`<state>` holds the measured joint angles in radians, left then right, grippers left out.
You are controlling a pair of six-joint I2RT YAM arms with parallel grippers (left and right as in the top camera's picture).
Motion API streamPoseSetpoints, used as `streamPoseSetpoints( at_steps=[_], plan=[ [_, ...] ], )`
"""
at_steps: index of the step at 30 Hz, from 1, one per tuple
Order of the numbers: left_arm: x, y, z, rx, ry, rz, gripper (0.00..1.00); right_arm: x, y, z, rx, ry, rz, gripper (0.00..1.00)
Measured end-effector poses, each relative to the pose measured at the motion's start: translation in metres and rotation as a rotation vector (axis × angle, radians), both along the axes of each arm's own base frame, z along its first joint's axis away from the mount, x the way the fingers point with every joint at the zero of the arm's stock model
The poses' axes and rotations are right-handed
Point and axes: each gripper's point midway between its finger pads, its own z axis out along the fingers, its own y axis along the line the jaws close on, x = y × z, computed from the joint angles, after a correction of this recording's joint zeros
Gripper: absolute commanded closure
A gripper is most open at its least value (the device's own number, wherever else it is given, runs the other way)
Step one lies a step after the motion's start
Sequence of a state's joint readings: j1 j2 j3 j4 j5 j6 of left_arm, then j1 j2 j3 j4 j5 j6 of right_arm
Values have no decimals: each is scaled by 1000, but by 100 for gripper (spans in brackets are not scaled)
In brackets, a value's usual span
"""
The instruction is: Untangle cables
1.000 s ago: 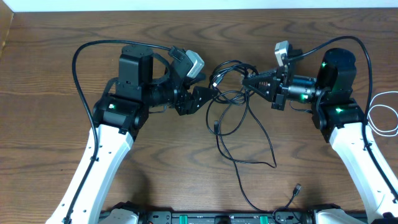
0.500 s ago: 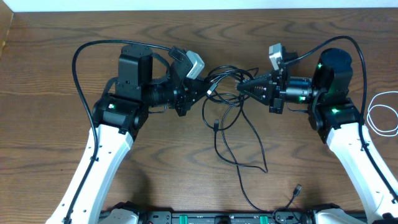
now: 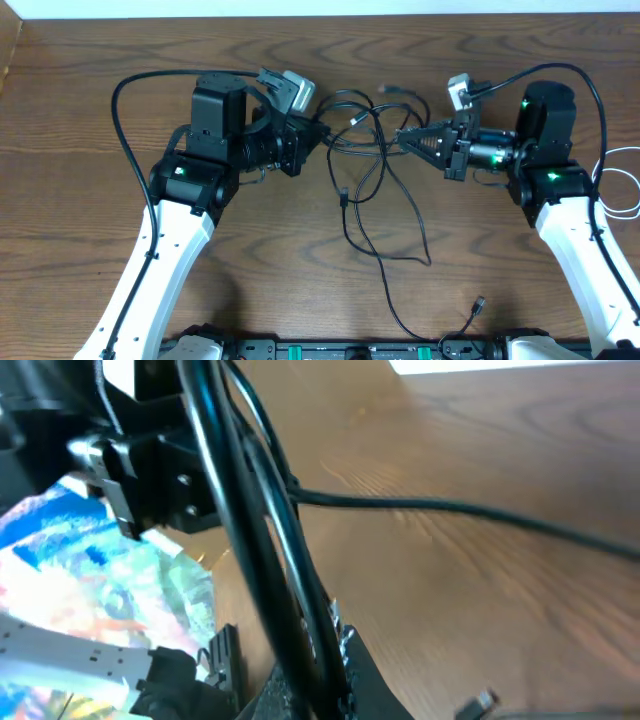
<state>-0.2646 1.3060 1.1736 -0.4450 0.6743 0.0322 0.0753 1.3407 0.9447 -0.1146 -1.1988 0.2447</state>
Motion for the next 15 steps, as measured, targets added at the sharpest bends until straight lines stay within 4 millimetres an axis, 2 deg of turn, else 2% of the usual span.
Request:
streamPoseSetpoints(
  at_steps=[7,12,15],
  plan=[
    [1,4,-5,-12,68,62,93,2,-10,-15,-26,96,-56,99],
    [0,4,-6,-16,82,69,92,0,-19,-43,-100,256,-140,99],
    [8,16,-10,15,75,128,92,7,-41,-72,-208,364,-287,99]
  ],
)
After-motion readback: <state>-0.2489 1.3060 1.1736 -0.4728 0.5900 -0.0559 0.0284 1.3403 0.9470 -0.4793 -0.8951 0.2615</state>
